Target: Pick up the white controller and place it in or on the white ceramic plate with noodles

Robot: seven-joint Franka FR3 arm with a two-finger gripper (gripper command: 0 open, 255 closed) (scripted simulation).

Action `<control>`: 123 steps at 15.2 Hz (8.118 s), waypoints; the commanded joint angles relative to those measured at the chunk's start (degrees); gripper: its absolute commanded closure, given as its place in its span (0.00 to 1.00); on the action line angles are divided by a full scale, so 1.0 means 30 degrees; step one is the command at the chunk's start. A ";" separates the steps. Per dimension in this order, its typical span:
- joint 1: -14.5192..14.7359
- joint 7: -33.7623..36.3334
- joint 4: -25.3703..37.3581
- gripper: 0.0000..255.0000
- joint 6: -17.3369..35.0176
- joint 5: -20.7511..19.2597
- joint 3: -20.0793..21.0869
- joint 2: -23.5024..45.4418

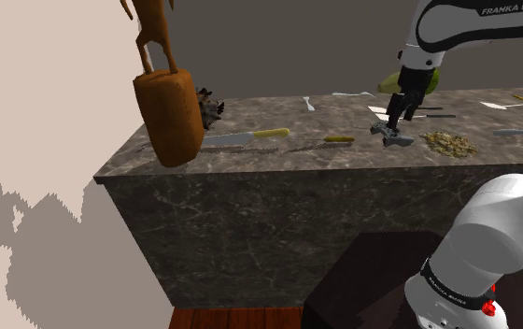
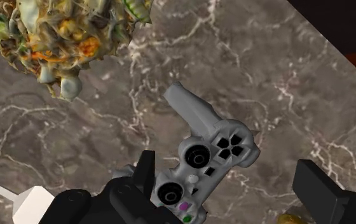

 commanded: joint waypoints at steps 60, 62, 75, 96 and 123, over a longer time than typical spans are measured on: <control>0.1019 0.1242 -0.0212 1.00 0.1842 -0.0246 0.1235 0.2804; 0.1019 0.1242 -0.0212 1.00 0.1842 -0.0246 0.1235 0.2804; 0.1164 0.0981 0.2525 1.00 -0.0957 0.0138 0.1679 0.2738; -0.1317 -0.4680 0.3881 1.00 -0.5057 -0.3437 -0.1742 -0.1318; -0.2099 -0.4680 -0.0549 0.00 -0.1656 -0.5201 -0.3586 -0.2597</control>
